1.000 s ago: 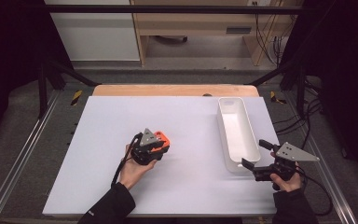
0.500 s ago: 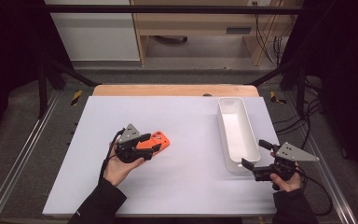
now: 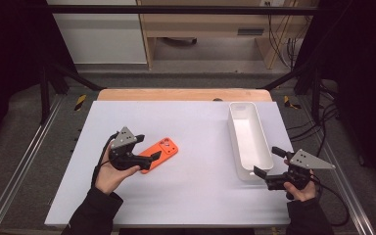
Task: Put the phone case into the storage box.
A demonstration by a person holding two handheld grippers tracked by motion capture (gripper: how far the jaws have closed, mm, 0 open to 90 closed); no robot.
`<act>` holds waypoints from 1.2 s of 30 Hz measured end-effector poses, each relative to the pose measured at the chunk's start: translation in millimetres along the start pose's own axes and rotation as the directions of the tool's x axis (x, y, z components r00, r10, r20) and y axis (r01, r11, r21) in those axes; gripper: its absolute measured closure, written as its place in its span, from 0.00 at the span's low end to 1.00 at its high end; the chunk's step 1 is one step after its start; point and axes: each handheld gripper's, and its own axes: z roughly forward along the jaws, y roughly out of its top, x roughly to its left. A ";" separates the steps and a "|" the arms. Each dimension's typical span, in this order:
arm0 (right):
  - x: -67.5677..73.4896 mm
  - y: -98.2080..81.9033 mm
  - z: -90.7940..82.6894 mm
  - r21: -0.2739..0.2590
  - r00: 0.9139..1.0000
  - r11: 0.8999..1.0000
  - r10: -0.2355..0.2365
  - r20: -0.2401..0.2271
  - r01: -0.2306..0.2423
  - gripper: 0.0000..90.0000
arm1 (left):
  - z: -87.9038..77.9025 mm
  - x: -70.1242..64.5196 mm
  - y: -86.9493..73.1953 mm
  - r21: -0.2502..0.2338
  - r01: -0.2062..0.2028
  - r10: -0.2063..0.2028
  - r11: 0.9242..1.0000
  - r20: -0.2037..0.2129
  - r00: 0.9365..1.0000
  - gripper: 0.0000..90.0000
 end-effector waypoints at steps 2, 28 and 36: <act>-0.1 -0.1 0.2 0.000 1.000 1.000 -0.001 0.001 0.001 0.00 | -1.2 0.0 0.8 0.005 -0.009 0.009 1.000 -0.006 1.000 0.08; -0.4 -0.4 0.3 0.003 1.000 1.000 -0.002 -0.006 0.002 0.00 | -1.1 12.2 8.8 0.095 -0.040 0.041 0.995 -0.013 0.999 0.00; -0.8 -0.7 0.4 0.004 1.000 1.000 -0.002 -0.005 0.002 0.00 | 5.6 12.9 12.4 0.108 -0.041 0.043 0.993 -0.012 0.999 0.00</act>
